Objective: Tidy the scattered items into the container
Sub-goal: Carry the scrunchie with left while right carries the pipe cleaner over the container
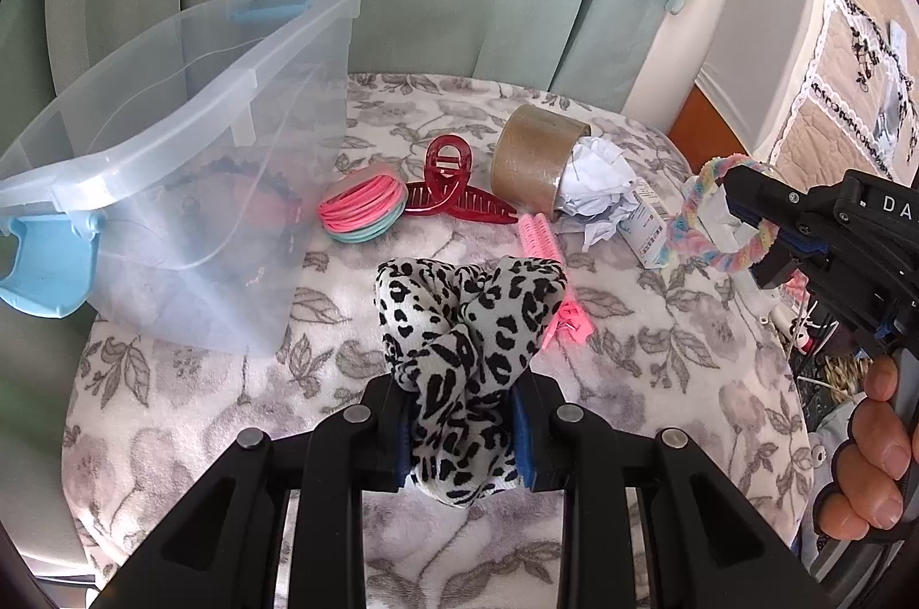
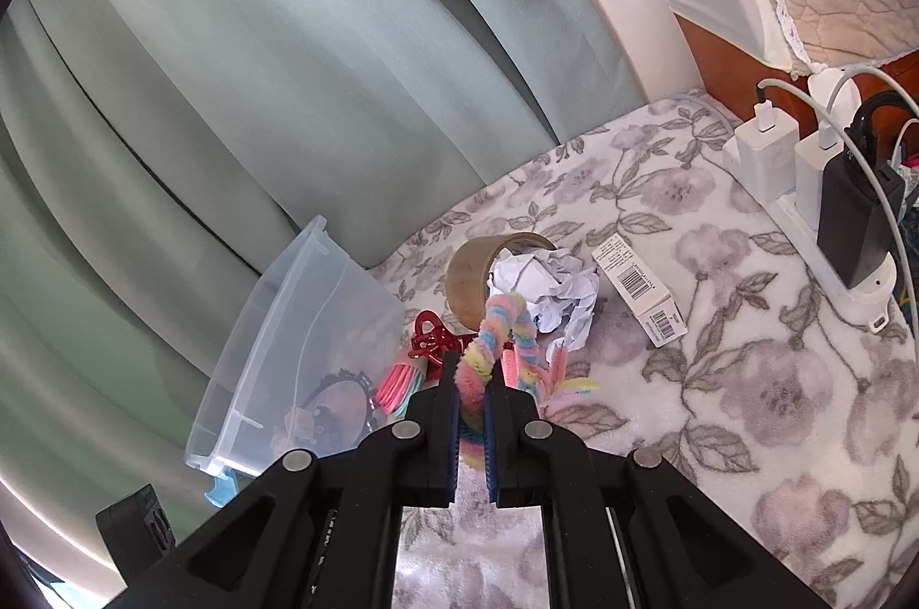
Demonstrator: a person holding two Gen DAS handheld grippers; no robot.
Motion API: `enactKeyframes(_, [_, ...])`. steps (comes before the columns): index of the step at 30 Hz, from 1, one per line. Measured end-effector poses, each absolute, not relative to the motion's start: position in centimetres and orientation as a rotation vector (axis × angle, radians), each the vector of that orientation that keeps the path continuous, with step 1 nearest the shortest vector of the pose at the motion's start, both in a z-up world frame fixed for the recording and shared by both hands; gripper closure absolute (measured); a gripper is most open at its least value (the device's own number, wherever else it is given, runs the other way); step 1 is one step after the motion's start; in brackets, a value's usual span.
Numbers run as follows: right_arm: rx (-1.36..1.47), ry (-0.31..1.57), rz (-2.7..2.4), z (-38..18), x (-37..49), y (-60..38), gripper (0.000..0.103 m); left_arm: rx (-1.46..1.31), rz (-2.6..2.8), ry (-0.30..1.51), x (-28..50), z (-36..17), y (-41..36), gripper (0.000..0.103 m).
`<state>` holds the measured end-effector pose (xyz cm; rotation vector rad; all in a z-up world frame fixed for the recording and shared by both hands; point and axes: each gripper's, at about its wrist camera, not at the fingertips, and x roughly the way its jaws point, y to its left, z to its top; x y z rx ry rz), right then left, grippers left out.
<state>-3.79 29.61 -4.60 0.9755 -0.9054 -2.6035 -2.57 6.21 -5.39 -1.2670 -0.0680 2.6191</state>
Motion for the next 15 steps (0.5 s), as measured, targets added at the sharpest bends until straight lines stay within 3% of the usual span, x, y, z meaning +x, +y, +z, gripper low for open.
enactKeyframes(15, [0.773, -0.813, -2.645, 2.0, 0.5, 28.3, 0.096, -1.089, 2.688, -0.143, -0.3, -0.2, 4.3, 0.075])
